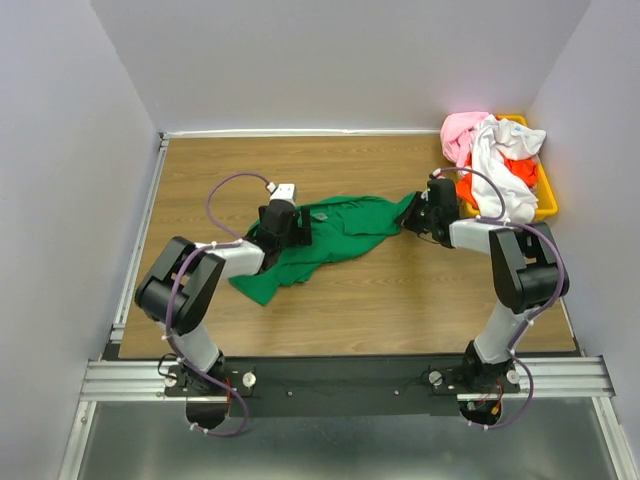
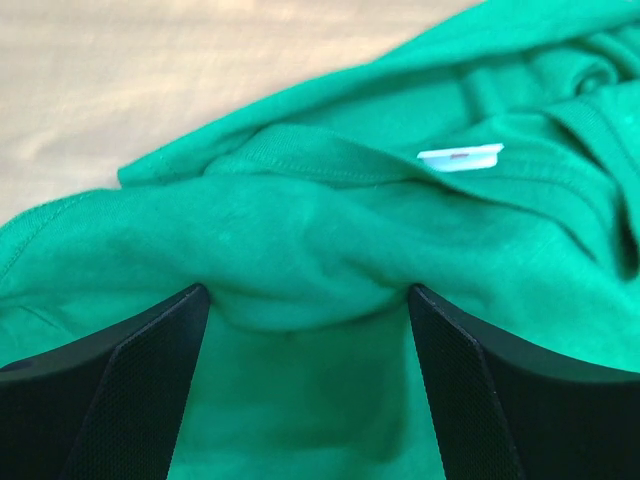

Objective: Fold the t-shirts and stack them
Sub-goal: Flatten the tshirt out

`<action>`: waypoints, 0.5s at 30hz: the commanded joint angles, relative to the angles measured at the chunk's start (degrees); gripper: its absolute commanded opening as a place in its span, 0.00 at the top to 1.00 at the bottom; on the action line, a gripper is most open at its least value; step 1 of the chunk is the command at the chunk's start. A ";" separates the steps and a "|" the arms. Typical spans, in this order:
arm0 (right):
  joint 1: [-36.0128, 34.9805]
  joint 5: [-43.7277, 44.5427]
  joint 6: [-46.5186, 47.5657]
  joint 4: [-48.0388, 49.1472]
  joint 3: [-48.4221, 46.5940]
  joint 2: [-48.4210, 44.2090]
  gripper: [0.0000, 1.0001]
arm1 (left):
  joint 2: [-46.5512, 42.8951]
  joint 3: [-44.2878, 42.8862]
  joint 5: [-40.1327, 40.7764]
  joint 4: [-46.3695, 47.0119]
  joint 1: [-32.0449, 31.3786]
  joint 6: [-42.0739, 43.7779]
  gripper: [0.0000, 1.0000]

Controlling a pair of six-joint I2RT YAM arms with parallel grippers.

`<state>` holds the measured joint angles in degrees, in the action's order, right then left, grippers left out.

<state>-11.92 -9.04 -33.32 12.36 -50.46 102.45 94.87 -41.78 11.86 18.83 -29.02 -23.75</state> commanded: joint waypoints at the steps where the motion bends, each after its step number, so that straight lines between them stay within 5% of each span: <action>1: -0.12 2.44 1.42 -0.67 -2.54 0.03 0.96 | 5.67 -5.67 -2.62 3.93 -0.25 3.26 0.11; 10: -0.12 5.70 2.21 -3.48 -2.01 -6.12 0.99 | 6.56 -15.88 -1.76 4.81 -0.25 6.87 0.05; 15: -0.12 4.38 1.86 -3.75 -0.52 -9.37 0.89 | -3.08 -8.52 11.23 3.68 -0.25 3.46 0.02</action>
<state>-11.92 -5.34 -31.88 9.96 -51.79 96.05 99.98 -55.24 12.19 21.80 -29.02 -18.48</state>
